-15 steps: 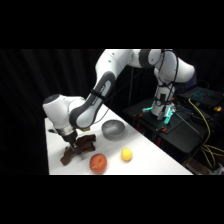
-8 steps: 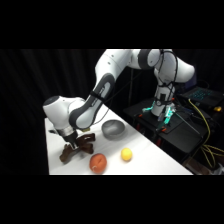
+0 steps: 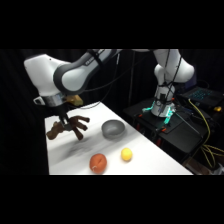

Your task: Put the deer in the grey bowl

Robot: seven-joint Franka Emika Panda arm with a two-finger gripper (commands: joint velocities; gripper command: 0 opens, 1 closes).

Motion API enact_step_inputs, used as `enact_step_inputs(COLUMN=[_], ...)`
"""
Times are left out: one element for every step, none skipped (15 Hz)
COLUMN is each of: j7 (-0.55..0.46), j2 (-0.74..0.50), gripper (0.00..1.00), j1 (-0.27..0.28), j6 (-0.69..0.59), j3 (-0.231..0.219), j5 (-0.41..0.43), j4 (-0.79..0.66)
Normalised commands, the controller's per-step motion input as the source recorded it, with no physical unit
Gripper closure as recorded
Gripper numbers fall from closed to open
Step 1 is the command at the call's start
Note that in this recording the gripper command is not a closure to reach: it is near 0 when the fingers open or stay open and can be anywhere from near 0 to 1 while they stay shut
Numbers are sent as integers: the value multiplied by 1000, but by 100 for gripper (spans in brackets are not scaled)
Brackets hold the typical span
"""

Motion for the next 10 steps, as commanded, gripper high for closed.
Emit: enact_step_inputs(j7=[-91,-79,-45,-28,-21,-7,-2,4,13,38], j2=[-770,-732,-755,-756,-717,-688,-666,-649,-641,-640], gripper=[31,31,31,31,31,30,30,30,30,30], j1=[-15,-7,10,21,26,36,30,28,29,34], j6=[-153,-67,94,193,254,292,300,317,345,362], j3=[-46,-41,-40,-38,-29,-30,-28,-33,-36,-39], j5=[-39,-34,-39,-45,-32,-36,-10,0,11,21], j4=[-698,-749,-896,-986,-987,-989,-985,-987,-989,-990])
